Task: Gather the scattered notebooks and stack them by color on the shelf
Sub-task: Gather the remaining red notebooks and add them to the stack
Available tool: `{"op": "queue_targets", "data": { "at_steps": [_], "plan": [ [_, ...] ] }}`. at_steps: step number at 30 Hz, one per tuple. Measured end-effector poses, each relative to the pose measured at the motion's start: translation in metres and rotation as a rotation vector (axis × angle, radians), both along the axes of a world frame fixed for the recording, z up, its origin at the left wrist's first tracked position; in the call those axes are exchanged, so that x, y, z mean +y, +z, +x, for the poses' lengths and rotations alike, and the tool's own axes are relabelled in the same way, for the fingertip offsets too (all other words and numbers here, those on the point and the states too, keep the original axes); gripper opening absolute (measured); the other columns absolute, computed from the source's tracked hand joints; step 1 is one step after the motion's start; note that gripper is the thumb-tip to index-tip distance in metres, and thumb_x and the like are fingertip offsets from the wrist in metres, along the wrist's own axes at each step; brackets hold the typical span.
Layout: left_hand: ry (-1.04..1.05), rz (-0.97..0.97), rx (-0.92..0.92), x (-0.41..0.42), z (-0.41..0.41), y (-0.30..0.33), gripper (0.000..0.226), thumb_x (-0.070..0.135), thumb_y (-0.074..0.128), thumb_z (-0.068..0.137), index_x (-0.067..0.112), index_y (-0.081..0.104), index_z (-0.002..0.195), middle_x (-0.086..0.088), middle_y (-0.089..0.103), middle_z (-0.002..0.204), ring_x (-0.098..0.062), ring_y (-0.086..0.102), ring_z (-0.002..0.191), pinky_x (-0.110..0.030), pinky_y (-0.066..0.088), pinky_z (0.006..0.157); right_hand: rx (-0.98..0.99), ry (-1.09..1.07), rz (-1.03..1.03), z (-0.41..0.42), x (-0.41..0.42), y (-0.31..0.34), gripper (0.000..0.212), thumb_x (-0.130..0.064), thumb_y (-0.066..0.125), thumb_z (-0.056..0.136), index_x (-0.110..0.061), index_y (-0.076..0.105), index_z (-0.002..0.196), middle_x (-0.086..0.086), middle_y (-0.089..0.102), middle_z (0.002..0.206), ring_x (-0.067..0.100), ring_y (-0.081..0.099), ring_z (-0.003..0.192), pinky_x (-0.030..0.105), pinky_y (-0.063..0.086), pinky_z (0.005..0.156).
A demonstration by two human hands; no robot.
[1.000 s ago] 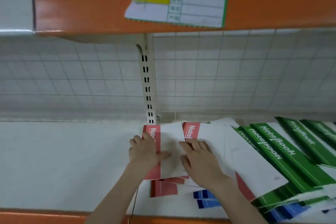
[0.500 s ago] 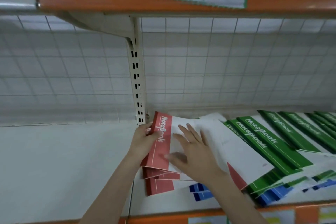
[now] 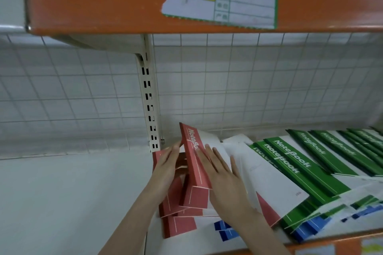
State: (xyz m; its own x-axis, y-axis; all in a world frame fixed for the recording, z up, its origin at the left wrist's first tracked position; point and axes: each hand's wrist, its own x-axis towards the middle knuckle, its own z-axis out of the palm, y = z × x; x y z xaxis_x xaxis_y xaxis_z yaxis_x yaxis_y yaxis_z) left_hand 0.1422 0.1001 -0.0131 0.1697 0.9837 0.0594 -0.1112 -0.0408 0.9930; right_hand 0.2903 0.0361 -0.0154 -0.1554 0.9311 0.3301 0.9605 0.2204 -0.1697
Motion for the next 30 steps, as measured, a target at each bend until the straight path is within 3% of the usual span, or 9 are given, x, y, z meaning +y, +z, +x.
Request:
{"op": "queue_targets", "data": {
  "at_steps": [3,7,10,13,15,22,25,27,30],
  "plan": [
    [0.213,0.376,0.638,0.006,-0.007,-0.011,0.035,0.032,0.045,0.099,0.021,0.054,0.131,0.004,0.067,0.098,-0.004,0.063,0.082,-0.021,0.05,0.077,0.065,-0.067,0.038,0.003,0.001,-0.005,0.091,0.008,0.036,0.085,-0.038,-0.026,0.134,-0.012,-0.019,0.153,0.015,-0.019,0.143,0.036,-0.023,0.109],
    [0.033,0.424,0.827,-0.004,-0.002,-0.012,0.035,0.045,0.058,0.087,0.022,0.06,0.113,0.006,0.068,0.098,-0.007,0.064,0.088,-0.034,0.055,0.082,0.054,-0.158,0.058,-0.001,-0.001,-0.01,0.093,0.004,0.046,0.085,-0.036,-0.014,0.143,-0.004,0.0,0.16,0.019,-0.008,0.146,0.043,-0.01,0.114],
    [-0.071,0.45,0.792,-0.009,0.008,-0.019,0.041,0.048,0.068,0.078,0.022,0.059,0.109,0.008,0.066,0.097,-0.005,0.062,0.087,-0.029,0.054,0.081,0.08,-0.19,0.12,-0.005,-0.004,-0.008,0.088,0.004,0.074,0.065,-0.021,0.042,0.143,0.007,0.045,0.145,0.029,0.041,0.134,0.054,0.027,0.107],
    [-0.088,0.344,0.798,-0.004,0.01,-0.02,0.048,0.04,0.077,0.074,0.021,0.052,0.111,0.006,0.064,0.104,-0.009,0.06,0.096,-0.027,0.051,0.087,0.087,-0.17,-0.002,-0.005,-0.004,-0.01,0.081,-0.002,0.051,0.088,-0.028,0.008,0.152,-0.003,0.013,0.159,0.021,0.006,0.147,0.046,-0.007,0.113],
    [-0.094,0.235,0.719,-0.002,0.008,-0.017,0.043,0.029,0.077,0.077,0.024,0.05,0.109,0.011,0.062,0.098,-0.005,0.06,0.092,-0.017,0.049,0.078,0.09,-0.178,-0.043,-0.003,-0.003,-0.012,0.079,-0.004,0.042,0.093,-0.03,-0.006,0.151,-0.006,-0.001,0.16,0.017,-0.007,0.147,0.041,-0.017,0.109],
    [-0.102,-0.035,0.421,-0.008,0.007,-0.013,0.017,0.014,0.045,0.098,0.021,0.049,0.114,0.002,0.065,0.101,-0.009,0.068,0.084,-0.018,0.052,0.063,0.101,-0.188,-0.049,-0.006,-0.003,-0.015,0.077,-0.017,0.046,0.095,-0.029,-0.006,0.151,-0.007,-0.003,0.16,0.016,-0.008,0.147,0.041,-0.016,0.109],
    [-0.021,-0.079,0.262,-0.01,0.01,-0.008,0.022,0.01,0.042,0.099,0.023,0.053,0.112,0.003,0.065,0.098,-0.007,0.068,0.079,-0.015,0.051,0.058,0.111,-0.135,-0.023,-0.008,-0.005,-0.014,0.069,-0.04,0.046,0.094,-0.026,0.011,0.152,-0.004,0.012,0.159,0.018,0.008,0.147,0.043,-0.003,0.114],
    [-0.017,-0.118,0.151,-0.01,0.011,-0.006,0.025,0.009,0.04,0.098,0.023,0.053,0.115,0.0,0.066,0.1,-0.011,0.07,0.08,-0.019,0.053,0.059,0.091,-0.115,-0.012,-0.012,-0.007,-0.008,0.078,-0.071,0.023,0.087,-0.025,0.026,0.15,-0.005,0.027,0.155,0.016,0.023,0.144,0.043,0.012,0.115],
    [-0.002,-0.238,0.008,-0.012,0.013,0.001,0.024,0.012,0.041,0.097,0.028,0.056,0.108,-0.004,0.068,0.097,-0.017,0.07,0.079,-0.025,0.053,0.06,0.118,-0.068,-0.09,-0.014,-0.005,-0.015,0.108,-0.093,-0.005,0.063,-0.031,0.006,0.152,-0.013,0.009,0.159,0.008,0.005,0.147,0.033,-0.004,0.115]
  ]
}}
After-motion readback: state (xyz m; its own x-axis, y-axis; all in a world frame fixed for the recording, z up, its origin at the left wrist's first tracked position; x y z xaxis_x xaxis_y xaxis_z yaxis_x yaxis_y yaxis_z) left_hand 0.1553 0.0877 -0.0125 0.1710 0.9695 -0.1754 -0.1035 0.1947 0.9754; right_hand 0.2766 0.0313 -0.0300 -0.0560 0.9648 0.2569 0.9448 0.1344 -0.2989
